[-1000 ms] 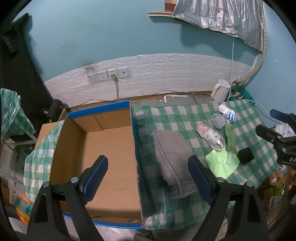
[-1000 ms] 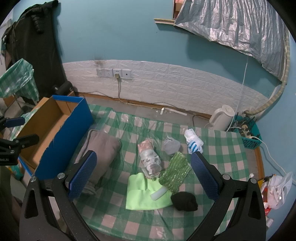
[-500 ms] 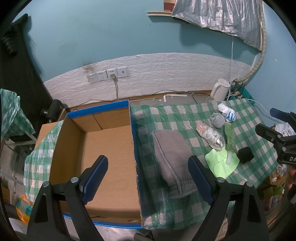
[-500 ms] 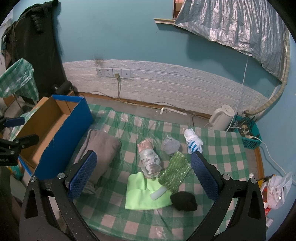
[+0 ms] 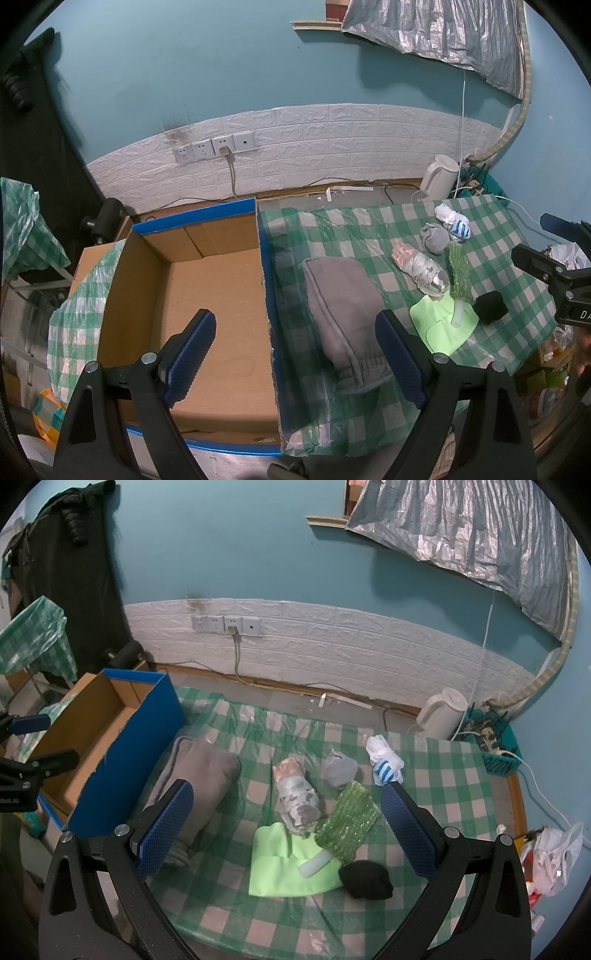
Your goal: Organize soft objects
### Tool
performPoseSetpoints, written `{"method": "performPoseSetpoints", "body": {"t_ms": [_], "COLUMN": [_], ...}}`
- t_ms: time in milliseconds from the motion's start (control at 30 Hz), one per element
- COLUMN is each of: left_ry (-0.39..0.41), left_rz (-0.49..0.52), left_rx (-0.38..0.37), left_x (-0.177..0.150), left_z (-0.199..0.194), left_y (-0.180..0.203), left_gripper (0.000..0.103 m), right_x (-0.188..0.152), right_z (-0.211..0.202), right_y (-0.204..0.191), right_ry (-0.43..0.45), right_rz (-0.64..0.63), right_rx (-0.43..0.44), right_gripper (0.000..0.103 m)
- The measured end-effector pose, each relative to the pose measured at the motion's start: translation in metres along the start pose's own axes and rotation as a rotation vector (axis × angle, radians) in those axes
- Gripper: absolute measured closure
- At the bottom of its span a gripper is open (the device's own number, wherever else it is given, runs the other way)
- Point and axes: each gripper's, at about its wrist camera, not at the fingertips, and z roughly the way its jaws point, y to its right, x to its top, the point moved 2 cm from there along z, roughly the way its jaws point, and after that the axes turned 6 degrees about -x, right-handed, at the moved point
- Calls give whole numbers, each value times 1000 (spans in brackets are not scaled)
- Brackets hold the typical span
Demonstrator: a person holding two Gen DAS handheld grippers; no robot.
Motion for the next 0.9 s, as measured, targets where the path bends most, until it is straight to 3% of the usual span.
{"method": "performPoseSetpoints", "body": {"t_ms": [633, 900], "left_ry": [-24, -91], "left_rz": [24, 36], "left_rx": [5, -7], "left_x": [-10, -1], "left_z": [11, 36], "left_y": [19, 30], "left_gripper": [14, 14], "right_x": [-9, -21], "right_z": [10, 24], "right_y": [24, 53], "right_ry": [-34, -83], "right_rz": [28, 75], "right_rx": [-22, -77], "right_gripper": [2, 2]}}
